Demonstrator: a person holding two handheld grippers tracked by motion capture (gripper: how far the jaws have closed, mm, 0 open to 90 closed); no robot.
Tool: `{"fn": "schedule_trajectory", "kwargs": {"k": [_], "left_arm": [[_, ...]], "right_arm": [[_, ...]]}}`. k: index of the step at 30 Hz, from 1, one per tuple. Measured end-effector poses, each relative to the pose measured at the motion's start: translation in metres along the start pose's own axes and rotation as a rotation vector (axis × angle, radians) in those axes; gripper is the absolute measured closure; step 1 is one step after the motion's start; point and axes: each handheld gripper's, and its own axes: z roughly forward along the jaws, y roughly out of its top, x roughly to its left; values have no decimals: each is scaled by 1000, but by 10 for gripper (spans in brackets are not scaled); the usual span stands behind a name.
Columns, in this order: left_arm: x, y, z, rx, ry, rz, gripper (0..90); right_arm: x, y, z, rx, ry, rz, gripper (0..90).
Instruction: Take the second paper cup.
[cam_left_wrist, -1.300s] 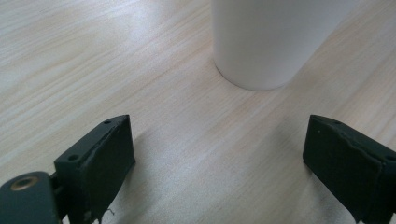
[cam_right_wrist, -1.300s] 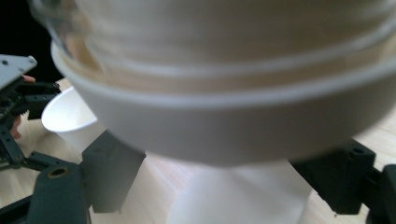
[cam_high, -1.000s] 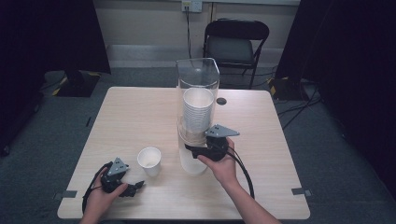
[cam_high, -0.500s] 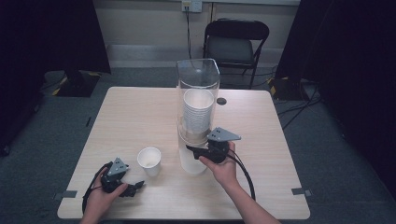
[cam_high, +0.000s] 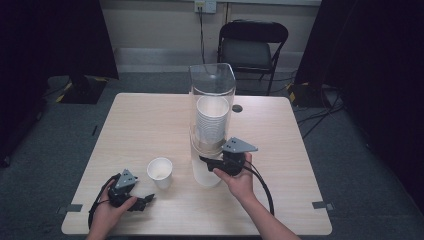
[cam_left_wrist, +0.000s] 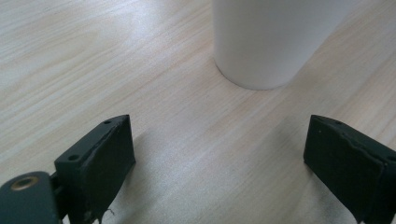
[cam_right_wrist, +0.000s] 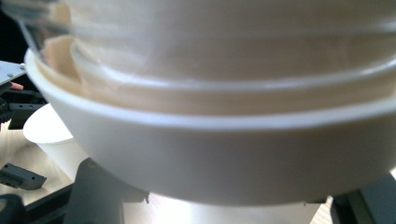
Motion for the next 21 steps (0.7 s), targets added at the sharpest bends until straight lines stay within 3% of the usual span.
{"fn": "schedule_trajectory", "kwargs": {"k": [16, 18, 19, 20, 21], "left_arm": [[0, 0, 0, -3, 6, 2, 82], [-1, 0, 0, -5, 4, -3, 81], [-1, 0, 0, -5, 4, -3, 81], [-1, 0, 0, -6, 4, -3, 81], [-1, 0, 0, -4, 3, -4, 81]], "right_arm": [[0, -3, 0, -3, -8, -7, 357], [-2, -10, 2, 86, -10, -12, 370], [-2, -10, 2, 86, -10, -12, 370], [-7, -43, 10, 199, -9, 28, 369], [-7, -43, 10, 199, -9, 28, 369]]}}
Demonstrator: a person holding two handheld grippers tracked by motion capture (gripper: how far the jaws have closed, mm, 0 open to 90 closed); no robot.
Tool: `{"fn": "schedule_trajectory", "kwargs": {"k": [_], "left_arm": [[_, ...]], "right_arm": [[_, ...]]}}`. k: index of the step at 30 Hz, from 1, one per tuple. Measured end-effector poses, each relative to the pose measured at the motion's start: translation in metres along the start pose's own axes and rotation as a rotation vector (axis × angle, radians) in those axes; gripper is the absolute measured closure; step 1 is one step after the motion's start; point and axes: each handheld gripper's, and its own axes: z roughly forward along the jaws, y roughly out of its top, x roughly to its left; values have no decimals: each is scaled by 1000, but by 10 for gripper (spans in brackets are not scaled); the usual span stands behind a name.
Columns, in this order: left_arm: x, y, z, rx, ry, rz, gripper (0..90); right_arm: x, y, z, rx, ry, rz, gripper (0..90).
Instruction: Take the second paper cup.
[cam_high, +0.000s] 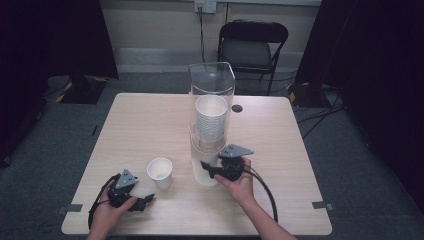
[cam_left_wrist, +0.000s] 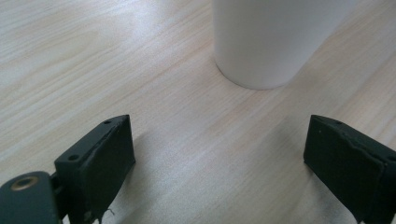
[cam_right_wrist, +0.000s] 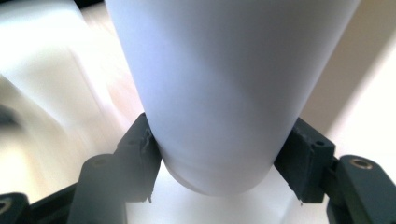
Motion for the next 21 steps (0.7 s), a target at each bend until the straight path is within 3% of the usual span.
{"fn": "schedule_trajectory", "kwargs": {"k": [1, 2, 4, 6, 15, 21], "left_arm": [[0, 0, 0, 0, -4, 2, 76], [0, 0, 0, 0, -4, 2, 74], [0, 0, 0, 2, -5, 2, 74], [0, 0, 0, 2, -4, 3, 73], [-1, 0, 0, 2, -4, 2, 73], [-1, 0, 0, 2, -4, 2, 73]], "right_arm": [[-2, -21, 7, 53, 1, 33, 367], [-2, -22, 6, 44, 9, 44, 366], [-2, -18, 3, 32, 6, 20, 365], [-5, -9, -2, 57, 25, -26, 361], [-7, -18, -5, 114, 33, -58, 358], [-15, -21, -8, 138, 21, -52, 356]]}}
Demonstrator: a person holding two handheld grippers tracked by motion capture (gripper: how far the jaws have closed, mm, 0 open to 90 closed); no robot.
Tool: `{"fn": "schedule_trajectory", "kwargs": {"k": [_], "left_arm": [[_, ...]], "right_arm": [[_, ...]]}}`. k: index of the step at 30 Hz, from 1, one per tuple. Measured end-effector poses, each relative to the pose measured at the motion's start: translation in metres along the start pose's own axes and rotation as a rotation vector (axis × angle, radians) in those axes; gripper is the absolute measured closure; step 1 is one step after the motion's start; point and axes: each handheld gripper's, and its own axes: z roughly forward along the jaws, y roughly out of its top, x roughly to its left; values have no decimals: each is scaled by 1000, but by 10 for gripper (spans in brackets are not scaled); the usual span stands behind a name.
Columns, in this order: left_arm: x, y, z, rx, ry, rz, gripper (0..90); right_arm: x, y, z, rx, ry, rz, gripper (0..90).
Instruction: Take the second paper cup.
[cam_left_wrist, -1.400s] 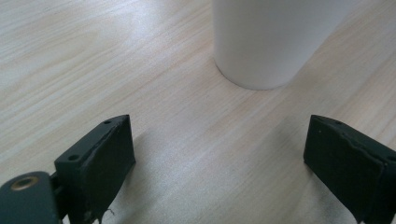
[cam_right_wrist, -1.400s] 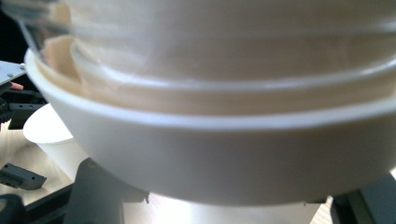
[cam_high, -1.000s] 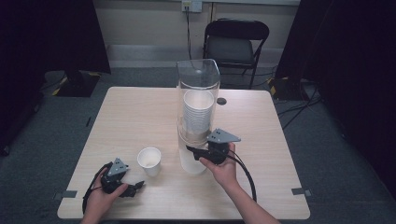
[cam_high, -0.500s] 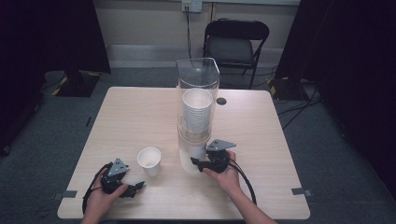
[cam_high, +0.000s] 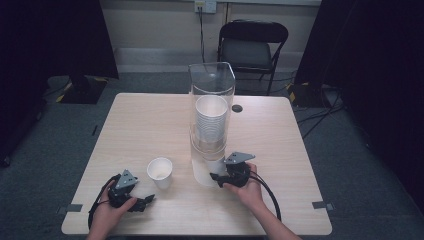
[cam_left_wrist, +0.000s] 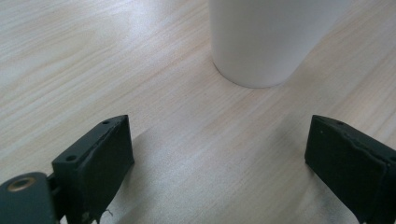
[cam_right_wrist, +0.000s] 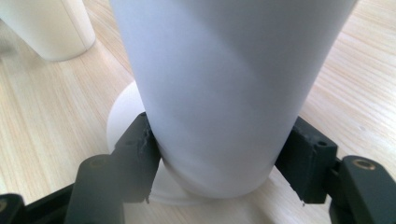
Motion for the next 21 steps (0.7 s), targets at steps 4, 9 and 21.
{"fn": "schedule_trajectory", "kwargs": {"k": [4, 9, 21], "left_arm": [[0, 0, 0, 0, 0, 0, 73], [0, 0, 0, 0, 0, 0, 73], [0, 0, 0, 1, 0, -1, 73]], "right_arm": [[-6, -6, -4, 27, -8, -9, 355], [-14, -13, -12, 29, -25, -3, 354], [-33, -23, -23, 38, -79, 30, 352]]}}
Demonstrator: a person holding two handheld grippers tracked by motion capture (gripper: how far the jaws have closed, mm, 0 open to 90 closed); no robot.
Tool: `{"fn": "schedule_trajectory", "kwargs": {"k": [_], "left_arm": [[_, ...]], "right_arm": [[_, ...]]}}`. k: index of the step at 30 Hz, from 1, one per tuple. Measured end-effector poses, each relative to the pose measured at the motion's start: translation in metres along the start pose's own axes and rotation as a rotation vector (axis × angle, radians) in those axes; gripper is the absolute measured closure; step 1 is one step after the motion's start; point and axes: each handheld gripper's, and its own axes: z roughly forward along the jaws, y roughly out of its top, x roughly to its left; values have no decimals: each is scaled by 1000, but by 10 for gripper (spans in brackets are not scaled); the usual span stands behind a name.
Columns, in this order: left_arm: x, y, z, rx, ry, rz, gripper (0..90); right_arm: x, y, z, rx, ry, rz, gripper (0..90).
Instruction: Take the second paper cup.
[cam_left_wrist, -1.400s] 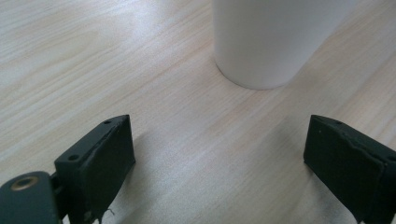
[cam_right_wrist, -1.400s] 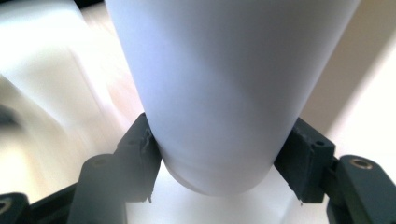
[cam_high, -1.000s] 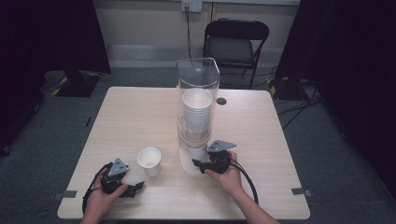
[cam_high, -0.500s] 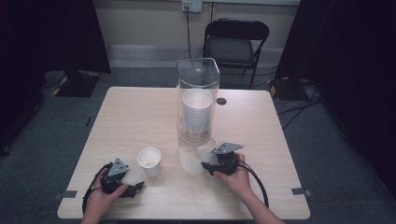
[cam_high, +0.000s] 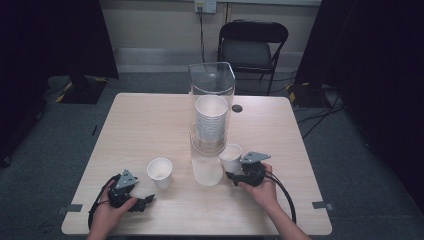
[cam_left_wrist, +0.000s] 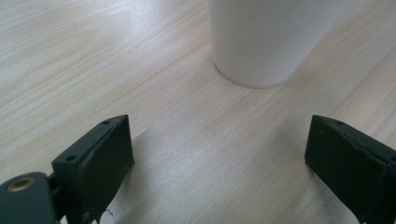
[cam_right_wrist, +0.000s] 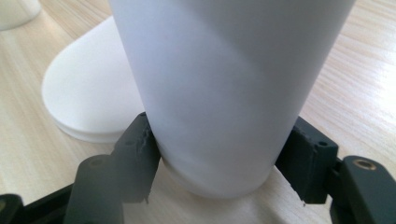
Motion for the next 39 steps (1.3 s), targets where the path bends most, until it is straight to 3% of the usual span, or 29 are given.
{"fn": "schedule_trajectory", "kwargs": {"k": [32, 35, 39], "left_arm": [[0, 0, 0, 4, 2, 5, 73], [0, 0, 0, 4, 2, 5, 73], [0, 0, 0, 3, 1, 2, 73]], "right_arm": [[-9, -11, -3, 17, -36, 50, 333], [-7, -10, -2, 29, -52, 42, 254], [-7, -11, -4, 23, -53, 46, 229]]}}
